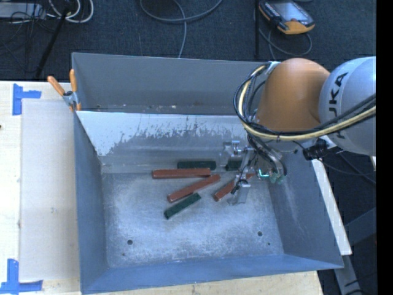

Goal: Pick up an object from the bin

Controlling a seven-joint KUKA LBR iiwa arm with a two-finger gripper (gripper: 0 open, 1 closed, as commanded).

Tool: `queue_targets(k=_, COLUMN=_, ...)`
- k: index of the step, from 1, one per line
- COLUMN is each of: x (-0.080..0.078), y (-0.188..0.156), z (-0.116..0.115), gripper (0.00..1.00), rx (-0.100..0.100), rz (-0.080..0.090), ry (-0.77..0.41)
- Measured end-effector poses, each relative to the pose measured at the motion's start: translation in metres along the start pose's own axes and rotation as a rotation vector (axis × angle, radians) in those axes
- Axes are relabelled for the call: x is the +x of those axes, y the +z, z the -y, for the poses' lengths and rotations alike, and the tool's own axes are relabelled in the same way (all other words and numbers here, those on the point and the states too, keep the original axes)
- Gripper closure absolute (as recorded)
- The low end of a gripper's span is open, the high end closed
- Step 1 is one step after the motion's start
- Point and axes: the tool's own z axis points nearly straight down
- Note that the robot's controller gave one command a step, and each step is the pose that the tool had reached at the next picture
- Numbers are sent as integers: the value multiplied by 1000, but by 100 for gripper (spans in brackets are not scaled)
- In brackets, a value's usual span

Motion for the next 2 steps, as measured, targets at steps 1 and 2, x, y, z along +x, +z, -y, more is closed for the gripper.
queue_targets(k=1, x=-33, y=118, z=14, gripper=0, rx=1, rz=9, ry=-619)
queue_targets(k=2, x=-35, y=114, z=14, gripper=100, rx=2, rz=16, ry=-615)
